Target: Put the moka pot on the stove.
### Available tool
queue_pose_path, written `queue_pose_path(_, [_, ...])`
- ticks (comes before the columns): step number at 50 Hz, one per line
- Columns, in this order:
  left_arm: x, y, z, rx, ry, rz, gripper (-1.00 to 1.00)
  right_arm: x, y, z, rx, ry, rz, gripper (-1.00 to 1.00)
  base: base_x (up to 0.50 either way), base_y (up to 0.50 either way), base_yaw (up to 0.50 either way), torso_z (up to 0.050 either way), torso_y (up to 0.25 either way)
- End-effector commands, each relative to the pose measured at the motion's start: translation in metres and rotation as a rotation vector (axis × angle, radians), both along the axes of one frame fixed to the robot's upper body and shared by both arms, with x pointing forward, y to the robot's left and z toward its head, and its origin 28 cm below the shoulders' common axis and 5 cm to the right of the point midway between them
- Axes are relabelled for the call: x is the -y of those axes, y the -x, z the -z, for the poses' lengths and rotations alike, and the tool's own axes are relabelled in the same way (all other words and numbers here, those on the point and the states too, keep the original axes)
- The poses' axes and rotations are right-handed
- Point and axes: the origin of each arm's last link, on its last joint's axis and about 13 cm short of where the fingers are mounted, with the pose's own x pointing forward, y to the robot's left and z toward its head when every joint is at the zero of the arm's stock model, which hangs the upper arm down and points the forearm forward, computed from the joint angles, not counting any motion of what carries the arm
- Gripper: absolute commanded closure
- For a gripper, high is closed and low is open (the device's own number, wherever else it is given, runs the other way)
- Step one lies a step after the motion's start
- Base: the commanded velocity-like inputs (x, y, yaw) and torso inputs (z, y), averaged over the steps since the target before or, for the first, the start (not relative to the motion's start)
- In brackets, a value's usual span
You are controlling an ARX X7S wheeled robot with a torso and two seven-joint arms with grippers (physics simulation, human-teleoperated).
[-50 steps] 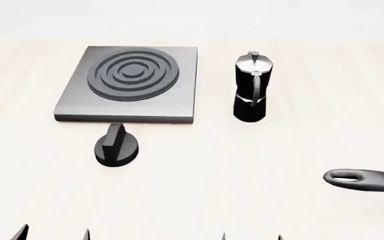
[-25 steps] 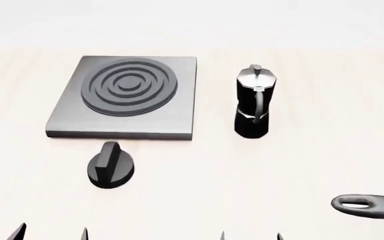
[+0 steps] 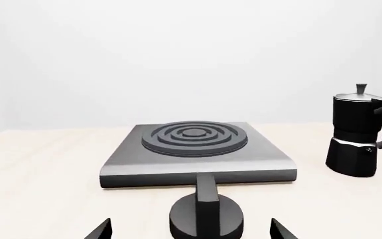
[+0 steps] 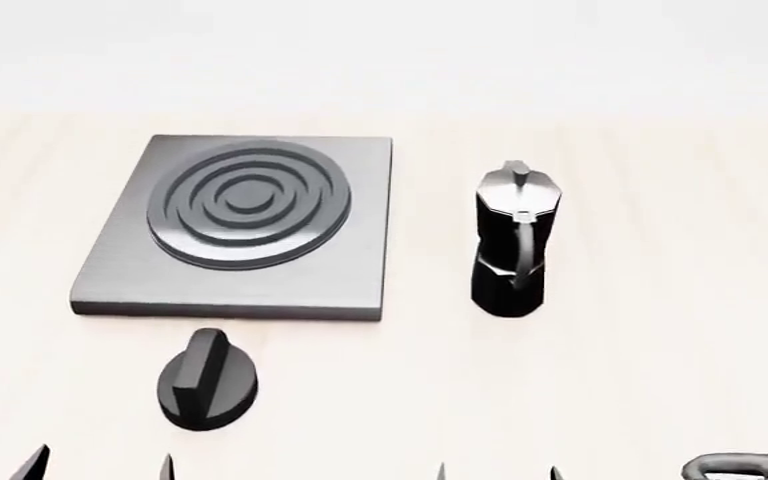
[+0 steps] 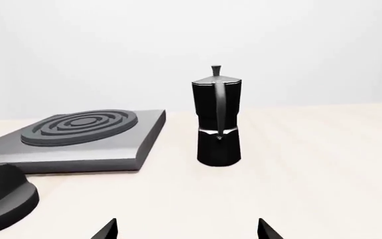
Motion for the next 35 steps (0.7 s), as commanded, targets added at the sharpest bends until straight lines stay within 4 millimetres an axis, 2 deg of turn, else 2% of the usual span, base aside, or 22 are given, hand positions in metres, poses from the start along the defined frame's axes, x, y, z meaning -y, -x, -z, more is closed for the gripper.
queue_pose_path(1, [0.0,0.0006,-0.0006,-0.013,0.015,-0.002,-1.0,-0.0009,-0.0007,-0.0003,0.008,0.009,-0.007,-1.0,0.19,0.0,0.0,0.0,0.0])
queue_pose_path(35, [0.0003,-0.0008,0.0006,-0.018,0.011,0.002,-1.0,-0.0012,-0.0021,0.002,0.001,0.004,-0.008,-1.0,0.2,0.0,0.0,0.0,0.0])
